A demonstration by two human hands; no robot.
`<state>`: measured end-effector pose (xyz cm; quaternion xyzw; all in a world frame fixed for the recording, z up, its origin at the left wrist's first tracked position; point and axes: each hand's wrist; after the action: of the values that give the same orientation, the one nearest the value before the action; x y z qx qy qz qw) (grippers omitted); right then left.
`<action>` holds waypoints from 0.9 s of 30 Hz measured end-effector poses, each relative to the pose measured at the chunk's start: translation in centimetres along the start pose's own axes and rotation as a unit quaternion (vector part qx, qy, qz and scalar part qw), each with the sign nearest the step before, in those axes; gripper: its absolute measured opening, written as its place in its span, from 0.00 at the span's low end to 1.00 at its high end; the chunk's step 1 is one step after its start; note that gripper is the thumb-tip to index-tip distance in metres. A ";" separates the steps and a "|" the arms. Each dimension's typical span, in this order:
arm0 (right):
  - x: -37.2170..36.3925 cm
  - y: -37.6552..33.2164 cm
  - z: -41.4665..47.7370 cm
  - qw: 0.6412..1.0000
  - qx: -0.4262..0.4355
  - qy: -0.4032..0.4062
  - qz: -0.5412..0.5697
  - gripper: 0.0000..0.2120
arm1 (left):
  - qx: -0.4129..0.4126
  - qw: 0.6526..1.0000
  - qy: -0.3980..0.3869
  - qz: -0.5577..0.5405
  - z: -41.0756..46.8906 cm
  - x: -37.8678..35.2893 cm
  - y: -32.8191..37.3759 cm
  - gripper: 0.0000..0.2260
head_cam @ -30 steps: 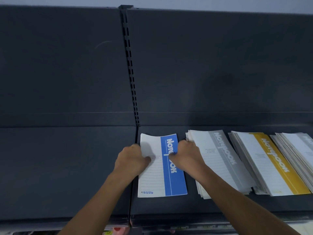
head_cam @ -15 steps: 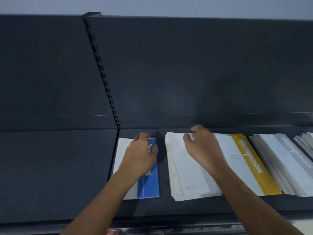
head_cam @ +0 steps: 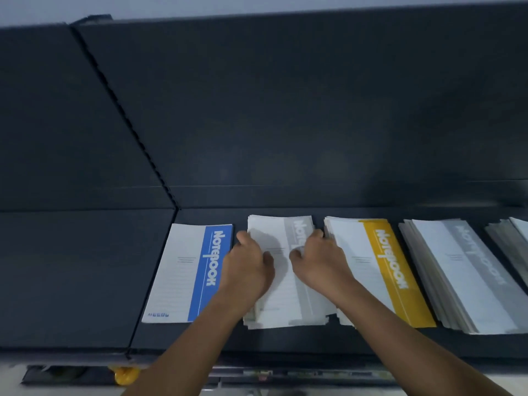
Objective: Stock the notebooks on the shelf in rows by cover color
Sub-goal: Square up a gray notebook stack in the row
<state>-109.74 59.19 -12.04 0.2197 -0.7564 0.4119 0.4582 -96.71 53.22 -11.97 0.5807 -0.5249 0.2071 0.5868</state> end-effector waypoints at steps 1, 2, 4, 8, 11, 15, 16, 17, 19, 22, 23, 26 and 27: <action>0.0 0.0 -0.1 1.000 0.006 0.001 -0.001 0.17 | 0.016 1.000 -0.004 -0.014 0.2 0.0 0.3 0.16; -0.2 -0.1 -0.3 1.000 0.012 0.002 0.003 0.15 | 0.030 0.999 -0.010 -0.030 0.5 -0.1 0.4 0.17; -0.5 -0.1 -0.3 1.000 0.021 0.005 0.012 0.14 | 0.056 0.996 -0.030 -0.067 1.2 0.2 0.5 0.20; -0.6 -0.2 -0.5 1.000 0.015 -0.002 0.026 0.14 | 0.108 0.977 -0.089 -0.160 1.9 1.2 0.1 0.20; -0.5 -0.2 -0.7 0.999 0.006 -0.012 0.039 0.13 | 0.090 0.966 -0.108 -0.218 1.8 2.0 0.4 0.10; -0.2 -0.7 -1.2 0.997 -0.011 -0.034 0.066 0.18 | 0.055 0.960 -0.116 -0.248 1.0 2.9 0.5 0.01; 0.1 -0.9 -1.4 0.996 -0.017 -0.042 0.078 0.22 | 0.042 0.960 -0.117 -0.249 0.8 3.0 0.2 0.02; 0.4 -1.1 -1.6 0.994 -0.023 -0.045 0.098 0.26 | 0.034 0.959 -0.116 -0.255 0.6 3.2 0.0 0.05; 1.0 -1.4 -1.8 0.984 -0.040 -0.037 0.170 0.33 | 0.023 0.949 -0.107 -0.296 0.3 3.4 -0.8 0.07; 1.6 -1.6 -2.5 0.948 -0.030 0.025 0.316 0.36 | -0.029 0.921 -0.100 -0.375 -0.1 4.2 -1.6 0.13; 1.6 -1.7 -2.8 0.935 -0.015 0.045 0.353 0.35 | -0.063 0.917 -0.097 -0.382 -0.3 4.5 -1.8 0.17; 1.8 -1.8 -3.4 0.900 0.028 0.101 0.423 0.29 | -0.134 0.908 -0.071 -0.391 -0.8 5.1 -1.7 0.21; 2.0 -2.0 -3.8 0.892 0.038 0.112 0.437 0.27 | -0.144 0.903 -0.066 -0.400 -1.0 5.1 -1.7 0.21</action>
<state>-107.34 61.26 -8.55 -0.1630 -0.7036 0.6207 0.3053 -93.05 51.78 -8.13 0.6631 -0.3100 -0.1621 0.6617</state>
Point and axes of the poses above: each hand's wrist, its own z-axis towards the middle knuckle, its own x-axis out of the back of the hand, y = z × x, and after that the axes turned 4 degrees about -y, right-handed
